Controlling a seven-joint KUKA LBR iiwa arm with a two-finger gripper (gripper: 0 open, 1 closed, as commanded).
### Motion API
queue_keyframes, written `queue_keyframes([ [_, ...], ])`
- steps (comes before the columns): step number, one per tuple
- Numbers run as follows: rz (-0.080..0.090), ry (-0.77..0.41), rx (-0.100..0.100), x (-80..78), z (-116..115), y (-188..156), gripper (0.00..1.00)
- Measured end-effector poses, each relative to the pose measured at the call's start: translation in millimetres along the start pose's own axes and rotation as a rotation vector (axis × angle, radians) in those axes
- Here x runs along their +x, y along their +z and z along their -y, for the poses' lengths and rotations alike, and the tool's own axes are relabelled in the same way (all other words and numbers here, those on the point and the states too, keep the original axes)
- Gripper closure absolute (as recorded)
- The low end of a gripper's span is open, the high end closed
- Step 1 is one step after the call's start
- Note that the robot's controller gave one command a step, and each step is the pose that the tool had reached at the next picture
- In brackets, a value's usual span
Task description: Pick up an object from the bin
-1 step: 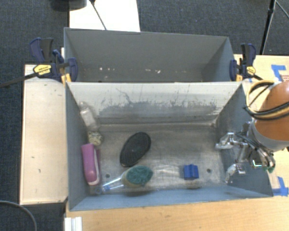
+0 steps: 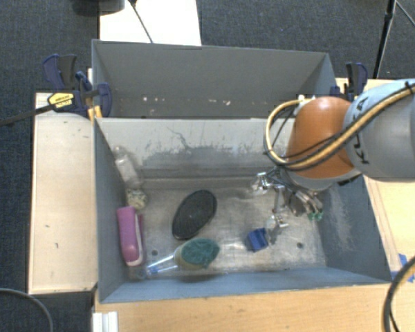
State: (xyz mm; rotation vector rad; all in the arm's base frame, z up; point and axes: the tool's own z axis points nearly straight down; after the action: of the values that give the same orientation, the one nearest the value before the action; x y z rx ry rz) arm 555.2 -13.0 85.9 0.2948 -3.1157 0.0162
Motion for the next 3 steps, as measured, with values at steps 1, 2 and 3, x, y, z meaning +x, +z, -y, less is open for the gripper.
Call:
queue_keyframes([
  [1, 0.022, -0.019, -0.003, 9.8, -17, 0, 0.0],
  [2, 0.026, -0.007, -0.004, 15.4, -45, -6, 0.0],
  [3, 0.031, -0.045, -0.006, 37.8, -71, 0, 0.0],
])
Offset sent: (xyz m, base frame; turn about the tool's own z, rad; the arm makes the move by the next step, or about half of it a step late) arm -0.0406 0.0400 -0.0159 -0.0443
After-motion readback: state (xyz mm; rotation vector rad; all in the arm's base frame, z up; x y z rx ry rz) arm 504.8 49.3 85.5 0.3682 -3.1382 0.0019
